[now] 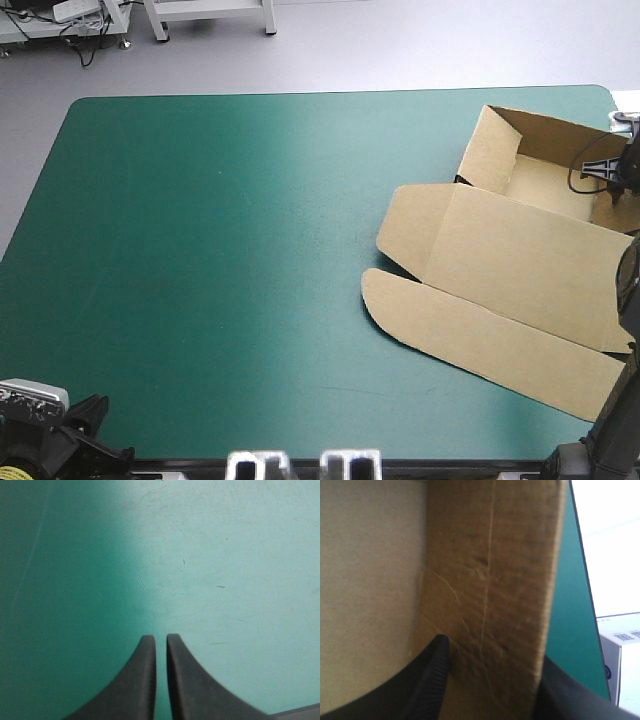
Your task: Fold the box
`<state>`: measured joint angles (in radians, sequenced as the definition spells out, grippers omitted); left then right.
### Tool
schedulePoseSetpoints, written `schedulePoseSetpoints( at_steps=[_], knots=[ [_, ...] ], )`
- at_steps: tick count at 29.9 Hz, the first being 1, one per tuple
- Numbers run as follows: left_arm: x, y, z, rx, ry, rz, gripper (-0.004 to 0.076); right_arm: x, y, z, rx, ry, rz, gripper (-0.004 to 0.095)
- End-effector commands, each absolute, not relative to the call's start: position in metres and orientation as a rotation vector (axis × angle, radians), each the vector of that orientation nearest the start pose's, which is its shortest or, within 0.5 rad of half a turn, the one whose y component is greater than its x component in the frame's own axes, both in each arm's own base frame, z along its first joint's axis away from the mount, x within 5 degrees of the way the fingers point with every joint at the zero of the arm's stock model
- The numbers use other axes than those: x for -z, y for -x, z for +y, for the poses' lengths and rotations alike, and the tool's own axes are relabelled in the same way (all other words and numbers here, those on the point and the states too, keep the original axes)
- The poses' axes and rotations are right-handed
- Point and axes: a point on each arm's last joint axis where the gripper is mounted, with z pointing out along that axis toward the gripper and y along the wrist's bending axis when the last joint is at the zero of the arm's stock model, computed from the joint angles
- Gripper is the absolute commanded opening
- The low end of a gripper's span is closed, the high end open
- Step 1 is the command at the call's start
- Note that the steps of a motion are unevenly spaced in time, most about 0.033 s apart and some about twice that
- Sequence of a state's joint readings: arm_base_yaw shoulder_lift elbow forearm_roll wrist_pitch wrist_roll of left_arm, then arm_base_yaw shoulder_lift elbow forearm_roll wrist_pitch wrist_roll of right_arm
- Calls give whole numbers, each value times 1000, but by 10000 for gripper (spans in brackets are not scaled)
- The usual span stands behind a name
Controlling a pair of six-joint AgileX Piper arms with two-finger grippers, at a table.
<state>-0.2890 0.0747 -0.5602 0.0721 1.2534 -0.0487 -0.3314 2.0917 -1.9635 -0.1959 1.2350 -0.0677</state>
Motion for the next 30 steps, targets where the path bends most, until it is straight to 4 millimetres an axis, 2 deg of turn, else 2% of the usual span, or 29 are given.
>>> schedulePoseSetpoints(
  at_steps=[1,7,11,13,16,18,21,27,30],
  knots=[
    [-286,6,8,107,-249,2220,48,-319,-407,-161,406,-318,2761,481],
    [-292,2,5,135,-244,2138,48,-380,-377,-144,336,-306,2612,481],
    [-293,2,4,161,-245,2130,48,-425,-350,-123,205,-263,2486,456],
    [-293,2,3,164,-246,2130,48,-443,-338,-110,83,-266,2420,356],
    [-291,1,3,163,-246,2136,46,-458,-322,-89,-114,-230,2359,110],
    [-289,0,3,163,-247,2139,27,-458,-311,-78,-196,-180,2355,-19],
    [-284,-3,2,163,-248,2139,-10,-446,-290,-69,-234,-167,2397,-7],
    [-283,-7,0,170,-246,2110,-10,-383,-240,-50,-274,-151,2544,-7],
    [-283,-7,0,171,-248,2110,-10,-356,-213,-31,-266,-33,2561,-7]
  ],
)
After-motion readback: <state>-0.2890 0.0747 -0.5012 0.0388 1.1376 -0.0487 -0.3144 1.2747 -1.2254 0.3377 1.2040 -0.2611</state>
